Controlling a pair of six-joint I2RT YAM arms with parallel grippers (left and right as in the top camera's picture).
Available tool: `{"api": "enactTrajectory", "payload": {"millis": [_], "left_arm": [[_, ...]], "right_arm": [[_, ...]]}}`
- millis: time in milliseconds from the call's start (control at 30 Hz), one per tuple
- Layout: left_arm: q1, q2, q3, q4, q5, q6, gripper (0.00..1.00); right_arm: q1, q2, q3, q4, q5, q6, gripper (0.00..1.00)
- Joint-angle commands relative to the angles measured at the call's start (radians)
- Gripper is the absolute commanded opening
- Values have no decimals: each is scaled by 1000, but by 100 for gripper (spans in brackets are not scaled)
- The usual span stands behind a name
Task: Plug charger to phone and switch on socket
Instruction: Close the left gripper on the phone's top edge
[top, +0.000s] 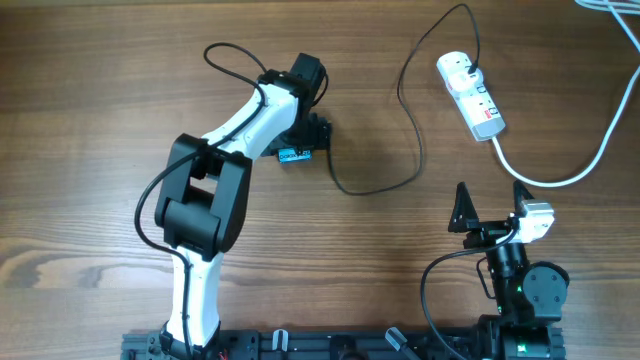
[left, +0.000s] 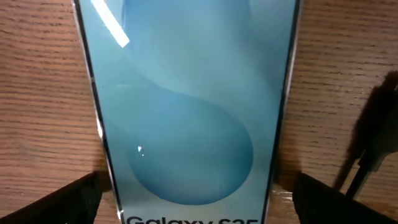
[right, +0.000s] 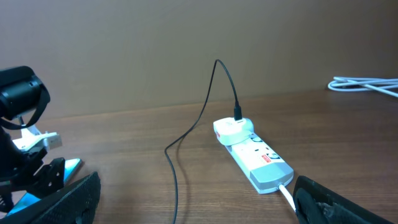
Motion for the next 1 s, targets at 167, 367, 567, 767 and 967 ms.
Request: {"api": "enactTrajectory", "payload": {"millis": [167,367,567,767,967], "left_arm": [[65,27,31,51,23,14,100],[66,27,31,61,23,15,100],[66,27,31,64,23,14,100],[66,27,31,60,23,15,100],[66,27,31,61,23,14,100]], "right_arm": [[2,0,-1,3,18,13,100],[2,0,-1,3,18,13,100],[2,0,-1,3,18,13,100],[2,0,-1,3,18,13,100],[2,0,-1,3,18,13,100]]}}
